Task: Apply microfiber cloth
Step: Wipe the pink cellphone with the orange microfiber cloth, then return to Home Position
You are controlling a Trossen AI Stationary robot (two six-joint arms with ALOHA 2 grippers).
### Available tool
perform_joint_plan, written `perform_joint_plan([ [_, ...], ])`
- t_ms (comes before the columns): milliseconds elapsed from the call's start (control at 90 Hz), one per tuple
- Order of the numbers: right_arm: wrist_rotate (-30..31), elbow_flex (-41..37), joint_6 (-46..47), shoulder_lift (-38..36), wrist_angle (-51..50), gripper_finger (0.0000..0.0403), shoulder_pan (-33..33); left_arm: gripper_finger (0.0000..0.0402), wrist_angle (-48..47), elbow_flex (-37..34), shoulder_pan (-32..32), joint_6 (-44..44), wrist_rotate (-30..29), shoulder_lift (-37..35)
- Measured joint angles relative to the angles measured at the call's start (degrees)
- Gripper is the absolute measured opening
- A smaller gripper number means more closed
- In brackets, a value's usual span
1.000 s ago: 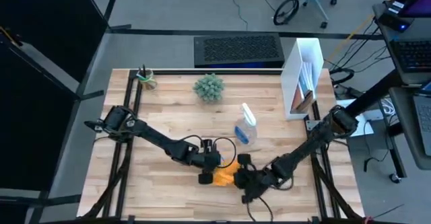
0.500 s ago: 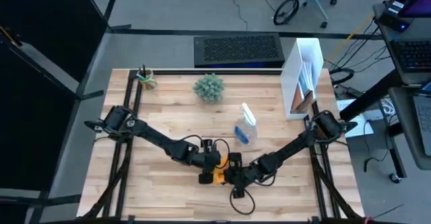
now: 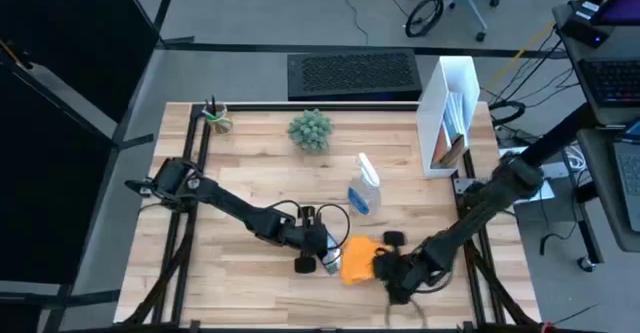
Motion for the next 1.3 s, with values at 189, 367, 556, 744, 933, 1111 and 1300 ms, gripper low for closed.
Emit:
perform_joint_plan([
  [189,4.2,-6.8,8.7,-8.9,-8.0,0.0014,2.4,0.0005,-2.0,1.4,-0.1,0.3,0.0,-7.3],
  [367,2.0,-18.0,15.5,-14.0,-4.5,0.0048,-0.1,0.0005,-7.9,1.4,-0.1,0.0,-0.4,-11.5],
  [556,-6.8,-27.3,18.1,-15.9,11.3,0.0138,-1.7,0.0005,-11.6,1.4,-0.1,-0.3,-0.7,-12.1],
  [744,-10.4,-25.1,16.6,-17.8,6.3,0.0248,-2.6,0.0005,-11.7,1.4,0.2,-0.3,-0.8,-12.1],
  [933,-16.1,-14.8,14.5,-25.1,-8.6,0.0310,-5.4,0.0005,-12.0,1.4,0.2,-1.3,-0.9,-12.1],
  [1111,3.3,-10.8,4.3,-31.0,-10.4,0.0321,-6.7,0.0005,-12.5,1.4,0.7,1.2,-0.8,-15.4],
  [1300,5.8,-10.8,-9.5,-40.0,-10.1,0.0295,-16.8,0.0005,-13.6,1.5,4.6,5.0,0.3,-23.2],
])
